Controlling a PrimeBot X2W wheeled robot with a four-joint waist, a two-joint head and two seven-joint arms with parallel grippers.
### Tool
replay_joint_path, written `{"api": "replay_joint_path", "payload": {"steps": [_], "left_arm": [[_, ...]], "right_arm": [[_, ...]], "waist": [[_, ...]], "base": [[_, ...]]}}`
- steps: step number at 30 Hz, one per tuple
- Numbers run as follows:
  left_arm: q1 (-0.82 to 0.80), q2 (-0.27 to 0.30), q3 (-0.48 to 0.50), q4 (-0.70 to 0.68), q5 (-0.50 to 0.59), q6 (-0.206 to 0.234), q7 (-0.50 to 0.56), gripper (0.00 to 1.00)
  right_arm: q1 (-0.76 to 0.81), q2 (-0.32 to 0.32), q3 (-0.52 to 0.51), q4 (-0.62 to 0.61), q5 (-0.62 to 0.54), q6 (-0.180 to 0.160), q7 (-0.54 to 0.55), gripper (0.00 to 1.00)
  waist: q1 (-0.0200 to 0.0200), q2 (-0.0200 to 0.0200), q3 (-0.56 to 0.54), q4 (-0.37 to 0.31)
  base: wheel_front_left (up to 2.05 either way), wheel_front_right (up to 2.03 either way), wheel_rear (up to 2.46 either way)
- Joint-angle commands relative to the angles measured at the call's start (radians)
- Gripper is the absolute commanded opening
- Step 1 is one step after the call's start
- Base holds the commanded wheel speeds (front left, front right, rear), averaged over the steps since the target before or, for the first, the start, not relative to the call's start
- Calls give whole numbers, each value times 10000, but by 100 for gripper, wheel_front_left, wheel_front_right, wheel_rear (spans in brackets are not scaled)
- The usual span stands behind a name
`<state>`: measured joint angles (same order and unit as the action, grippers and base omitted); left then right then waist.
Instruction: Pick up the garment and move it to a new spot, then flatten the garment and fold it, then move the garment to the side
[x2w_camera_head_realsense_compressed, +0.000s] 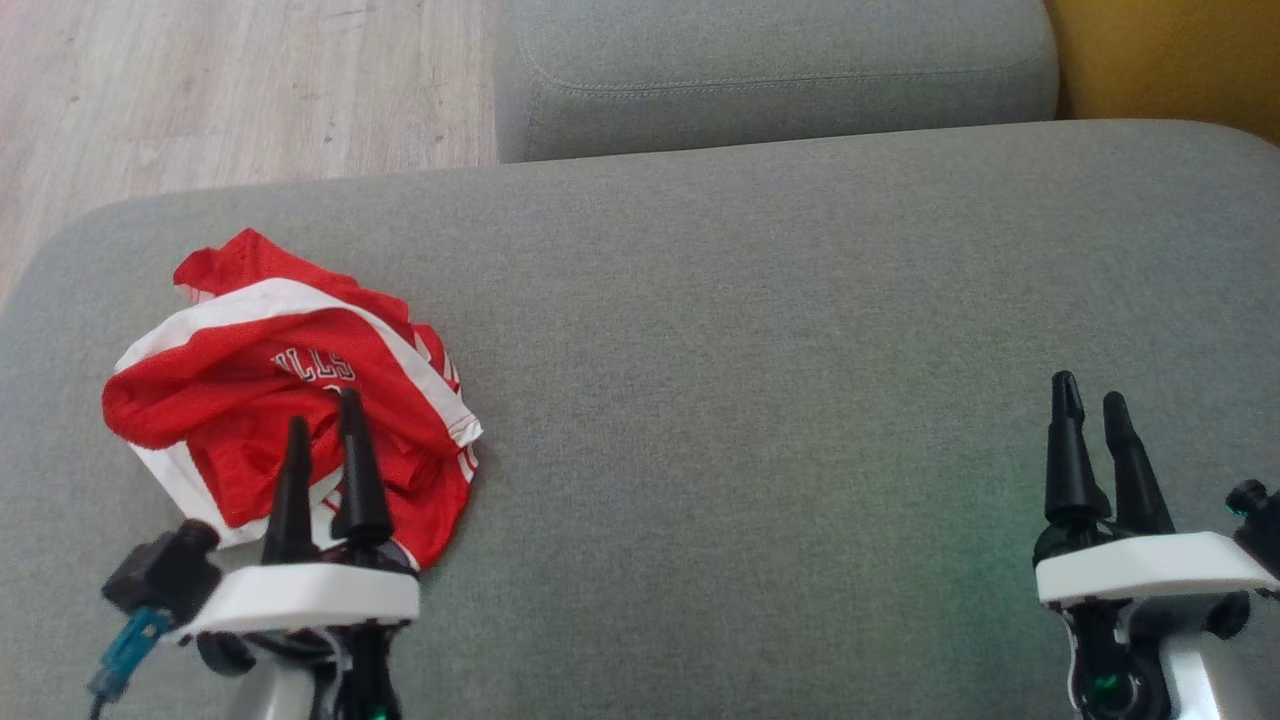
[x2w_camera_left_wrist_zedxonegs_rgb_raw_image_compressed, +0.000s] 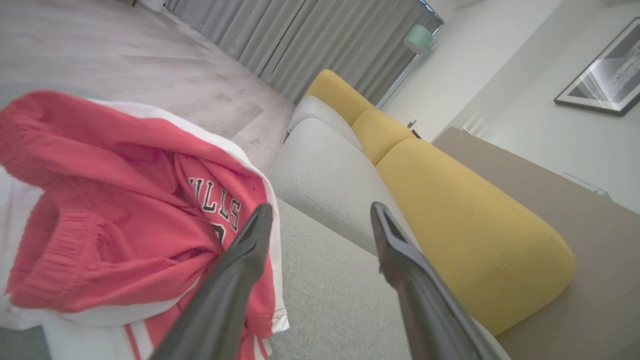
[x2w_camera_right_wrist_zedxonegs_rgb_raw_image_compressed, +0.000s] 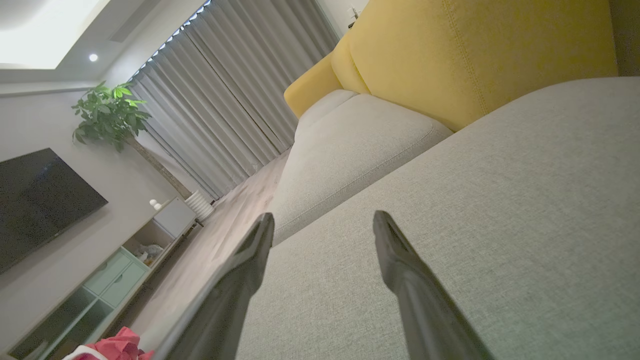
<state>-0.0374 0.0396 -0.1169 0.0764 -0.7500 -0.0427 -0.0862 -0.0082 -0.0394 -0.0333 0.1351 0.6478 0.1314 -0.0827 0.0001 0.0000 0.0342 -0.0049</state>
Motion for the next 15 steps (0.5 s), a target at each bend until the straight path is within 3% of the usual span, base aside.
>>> {"api": "replay_joint_path", "payload": {"steps": [1,7,15], "left_arm": [[-532,129,1,-443,449,38,-125,100],[-694,543,-831,-198,1935,339,-331,100],[-914,877,-1618,68,2943,913,-536,100]], "right_arm": [[-420,-74,184,-422,-477,-4,-149,100],[-461,-78,323,-436,-1604,-5,-355,100],[-477,-82,427,-570,-2691,-5,-562,100]], "waist": [[-1,0,1,-1],[-1,0,24,0],[-1,0,3,-13]], "base": [[0,0,0],[0,0,0],[0,0,0]]}}
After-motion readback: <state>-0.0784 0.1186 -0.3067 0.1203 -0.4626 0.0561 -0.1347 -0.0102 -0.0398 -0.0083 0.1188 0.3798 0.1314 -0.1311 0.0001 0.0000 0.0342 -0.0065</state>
